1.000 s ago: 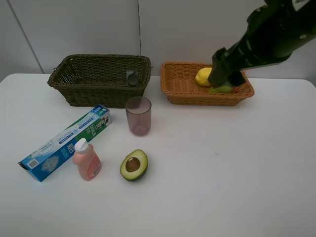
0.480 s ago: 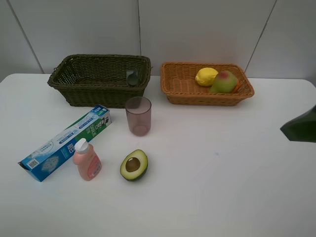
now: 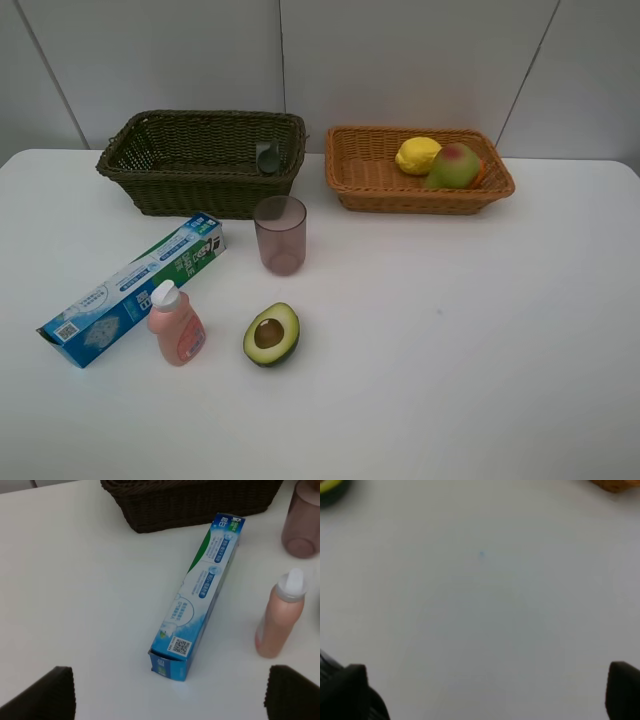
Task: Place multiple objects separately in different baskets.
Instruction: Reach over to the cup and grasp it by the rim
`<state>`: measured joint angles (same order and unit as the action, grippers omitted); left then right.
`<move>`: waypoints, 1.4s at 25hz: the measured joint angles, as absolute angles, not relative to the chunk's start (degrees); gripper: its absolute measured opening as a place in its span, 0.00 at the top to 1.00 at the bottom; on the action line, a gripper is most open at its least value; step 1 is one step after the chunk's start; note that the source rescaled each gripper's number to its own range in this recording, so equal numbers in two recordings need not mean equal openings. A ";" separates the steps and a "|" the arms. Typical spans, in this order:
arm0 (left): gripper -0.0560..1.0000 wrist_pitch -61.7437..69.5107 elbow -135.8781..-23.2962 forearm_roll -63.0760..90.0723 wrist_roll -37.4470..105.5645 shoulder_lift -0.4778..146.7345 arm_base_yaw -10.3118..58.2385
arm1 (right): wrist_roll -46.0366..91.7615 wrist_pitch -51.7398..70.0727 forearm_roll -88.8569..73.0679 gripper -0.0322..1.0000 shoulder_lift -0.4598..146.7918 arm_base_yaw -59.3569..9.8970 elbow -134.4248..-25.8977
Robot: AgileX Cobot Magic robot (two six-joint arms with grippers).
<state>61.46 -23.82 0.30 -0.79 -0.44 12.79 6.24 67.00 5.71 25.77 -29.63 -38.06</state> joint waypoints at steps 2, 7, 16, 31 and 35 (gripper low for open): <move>0.00 61.46 -23.82 0.30 -0.79 -0.44 12.79 | 6.29 63.51 3.89 0.00 23.73 -25.81 -36.05; 0.00 61.46 -23.82 0.30 -0.79 -0.44 12.79 | 6.29 56.94 -1.19 0.00 19.47 -16.92 -31.63; 0.00 61.46 -23.82 0.30 -0.79 -0.44 12.79 | 6.46 55.85 -2.52 0.00 8.09 -8.47 -31.45; 0.00 61.46 -23.82 0.30 -0.79 -0.44 12.79 | 6.46 59.42 -3.63 0.00 -0.21 -3.89 -29.84; 0.00 61.46 -23.82 0.30 -0.79 -0.44 12.79 | 6.46 59.42 -3.63 0.00 -0.21 -3.89 -29.84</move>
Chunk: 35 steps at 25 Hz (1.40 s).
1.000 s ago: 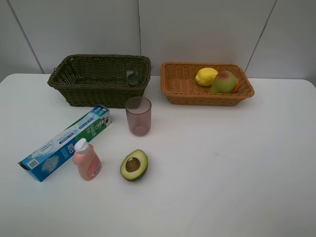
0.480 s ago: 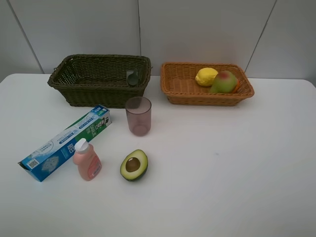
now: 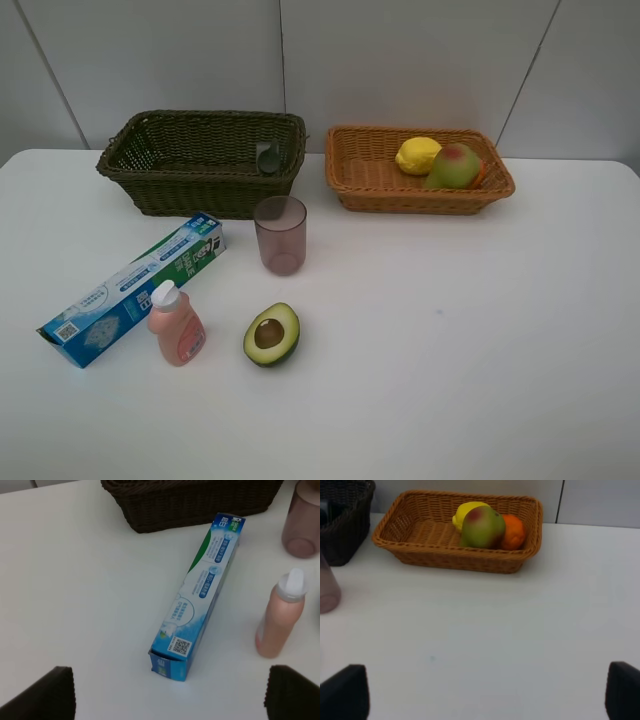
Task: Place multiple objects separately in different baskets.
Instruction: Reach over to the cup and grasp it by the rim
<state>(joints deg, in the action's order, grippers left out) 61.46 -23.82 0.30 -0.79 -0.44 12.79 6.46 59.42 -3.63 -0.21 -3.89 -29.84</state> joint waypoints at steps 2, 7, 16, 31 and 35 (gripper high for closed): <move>0.00 61.46 -23.82 0.30 -0.79 -0.44 12.79 | 6.46 59.42 -3.63 0.00 -0.21 -3.89 -29.84; 0.00 61.46 -23.82 0.30 -0.79 -0.44 12.79 | 6.46 59.42 -3.76 0.00 -0.21 -3.89 -29.84; 0.00 61.46 -23.82 0.30 -0.79 -0.44 12.79 | 6.46 59.42 -3.76 0.00 -0.21 -3.89 -29.84; 0.00 61.46 -23.82 0.30 -0.79 -0.44 12.79 | 6.46 59.42 -3.76 0.00 -0.21 -3.85 -29.84; 0.00 61.46 -23.82 0.30 -0.79 -0.44 12.79 | 6.46 59.42 -3.76 0.00 -0.21 -3.85 -29.84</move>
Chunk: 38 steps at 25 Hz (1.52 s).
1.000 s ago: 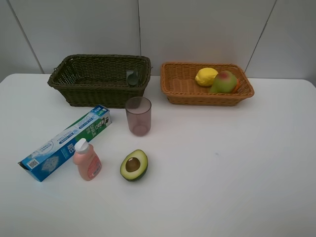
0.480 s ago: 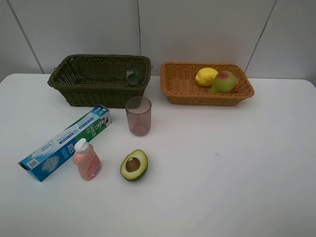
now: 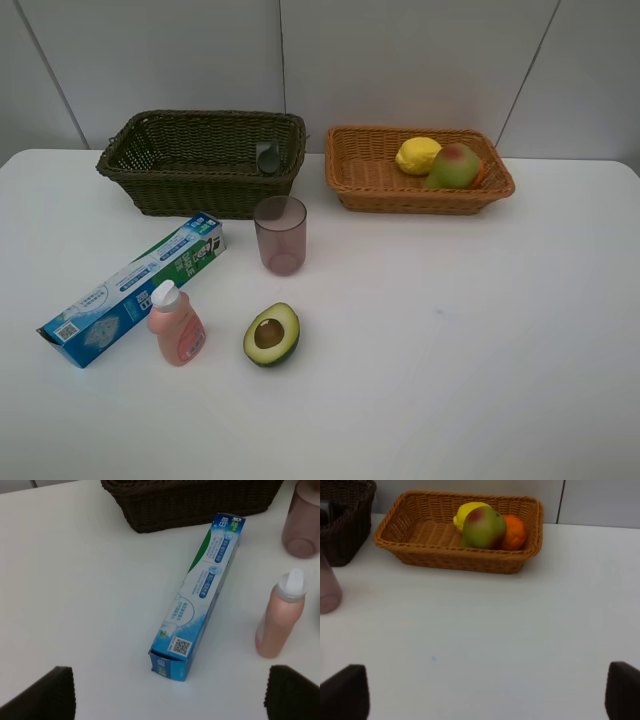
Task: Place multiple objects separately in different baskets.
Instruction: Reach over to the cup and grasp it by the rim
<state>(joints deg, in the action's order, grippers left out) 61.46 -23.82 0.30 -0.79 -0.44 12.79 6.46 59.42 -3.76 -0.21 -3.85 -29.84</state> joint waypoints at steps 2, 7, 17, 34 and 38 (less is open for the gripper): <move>0.00 61.46 -23.82 0.30 -0.79 -0.44 12.79 | 6.46 59.42 -3.76 0.00 -0.21 -3.85 -29.84; 0.00 61.46 -23.82 0.30 -0.85 -0.44 12.79 | 6.46 59.42 -3.76 0.00 -0.21 -3.85 -29.84; 0.00 61.96 -28.90 0.97 -1.09 14.25 12.79 | 6.46 59.42 -3.76 0.00 -0.21 -3.85 -29.84; 0.00 61.18 -48.42 6.52 4.39 48.74 12.79 | 6.46 59.42 -3.76 0.00 -0.21 -3.85 -29.84; 0.00 60.55 -51.15 8.35 6.35 55.80 12.79 | 6.46 59.42 -3.76 0.00 -0.21 -3.85 -29.84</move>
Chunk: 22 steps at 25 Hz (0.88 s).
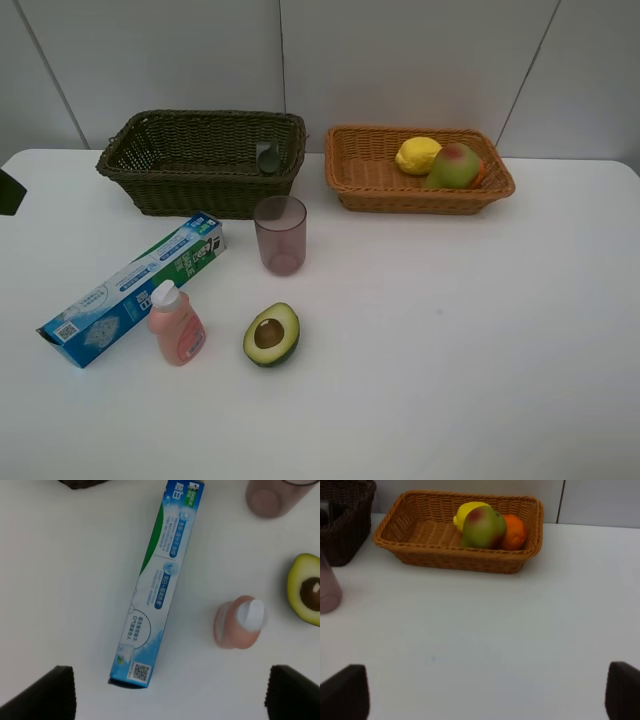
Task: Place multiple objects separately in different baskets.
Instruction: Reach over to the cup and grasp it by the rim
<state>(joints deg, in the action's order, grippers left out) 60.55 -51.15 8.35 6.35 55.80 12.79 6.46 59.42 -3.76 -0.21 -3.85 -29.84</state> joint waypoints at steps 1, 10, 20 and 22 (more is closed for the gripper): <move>0.00 60.35 -51.74 8.48 6.46 57.12 12.79 | 6.46 59.42 -3.76 0.00 -0.21 -3.85 -29.84; 0.00 56.64 -58.90 10.61 8.01 70.76 17.27 | 6.46 59.42 -3.76 0.00 -0.21 -3.85 -29.84; 0.00 55.69 -69.73 10.80 8.07 84.62 24.41 | 6.46 59.42 -3.76 0.00 -0.21 -3.85 -29.84; 0.00 55.68 -72.09 10.80 8.07 87.53 25.45 | 6.46 59.42 -3.76 0.00 -0.21 -3.85 -29.84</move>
<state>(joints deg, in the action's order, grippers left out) 55.68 -72.09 10.80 8.07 87.53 25.45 6.46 59.42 -3.76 -0.21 -3.85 -29.84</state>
